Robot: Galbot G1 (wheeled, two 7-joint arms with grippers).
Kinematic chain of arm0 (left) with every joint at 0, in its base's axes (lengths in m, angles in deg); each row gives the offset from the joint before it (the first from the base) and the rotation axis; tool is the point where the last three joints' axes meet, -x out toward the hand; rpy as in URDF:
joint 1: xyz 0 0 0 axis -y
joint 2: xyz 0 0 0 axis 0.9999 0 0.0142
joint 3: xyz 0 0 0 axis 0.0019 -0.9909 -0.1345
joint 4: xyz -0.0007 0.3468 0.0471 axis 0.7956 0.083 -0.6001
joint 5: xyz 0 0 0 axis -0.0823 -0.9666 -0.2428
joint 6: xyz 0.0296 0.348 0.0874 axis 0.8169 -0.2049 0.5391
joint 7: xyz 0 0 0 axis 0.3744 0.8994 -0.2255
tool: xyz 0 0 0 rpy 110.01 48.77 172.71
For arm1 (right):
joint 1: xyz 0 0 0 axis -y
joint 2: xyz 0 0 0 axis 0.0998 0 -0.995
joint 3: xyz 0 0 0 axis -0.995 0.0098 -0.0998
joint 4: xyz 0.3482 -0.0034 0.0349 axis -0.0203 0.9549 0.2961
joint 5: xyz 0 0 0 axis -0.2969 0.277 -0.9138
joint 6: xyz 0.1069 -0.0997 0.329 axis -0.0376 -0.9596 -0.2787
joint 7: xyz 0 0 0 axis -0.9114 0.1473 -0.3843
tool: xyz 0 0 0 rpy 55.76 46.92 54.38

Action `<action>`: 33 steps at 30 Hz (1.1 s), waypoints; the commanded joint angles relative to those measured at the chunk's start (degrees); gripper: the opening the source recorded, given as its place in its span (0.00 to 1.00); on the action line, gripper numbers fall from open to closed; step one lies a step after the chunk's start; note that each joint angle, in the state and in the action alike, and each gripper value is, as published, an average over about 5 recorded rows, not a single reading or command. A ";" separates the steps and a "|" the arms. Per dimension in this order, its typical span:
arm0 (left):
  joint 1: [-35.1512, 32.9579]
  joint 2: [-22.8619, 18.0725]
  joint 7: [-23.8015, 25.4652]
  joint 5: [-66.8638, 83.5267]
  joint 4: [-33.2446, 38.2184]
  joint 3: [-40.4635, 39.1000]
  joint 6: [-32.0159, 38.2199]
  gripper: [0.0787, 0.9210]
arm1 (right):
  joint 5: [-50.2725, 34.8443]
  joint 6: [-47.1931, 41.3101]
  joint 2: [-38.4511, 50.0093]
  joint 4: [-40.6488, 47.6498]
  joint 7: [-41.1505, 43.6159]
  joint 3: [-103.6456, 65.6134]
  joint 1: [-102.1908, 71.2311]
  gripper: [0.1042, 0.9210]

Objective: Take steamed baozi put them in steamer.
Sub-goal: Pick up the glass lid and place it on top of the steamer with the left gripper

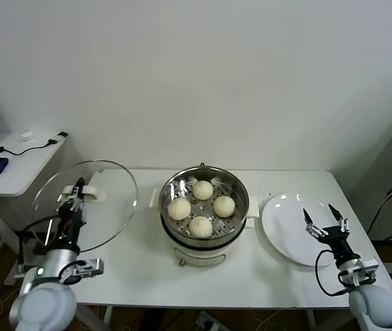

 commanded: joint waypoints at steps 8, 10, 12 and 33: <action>23.31 -10.55 20.02 -19.99 -3.77 -38.34 -22.60 0.08 | 1.28 0.09 0.38 4.70 -0.16 1.65 5.01 0.88; 23.98 -13.42 19.76 -20.75 -6.18 -39.54 -22.92 0.08 | 1.31 0.17 0.40 4.71 -0.15 1.40 4.92 0.88; 24.71 -15.81 19.39 -21.11 -8.29 -40.45 -23.21 0.08 | 1.31 0.24 0.46 4.72 -0.13 1.08 4.74 0.88; 25.81 -30.61 14.65 -26.03 -24.60 -40.11 -20.93 0.08 | 1.73 1.51 0.48 5.54 0.32 -1.62 3.34 0.88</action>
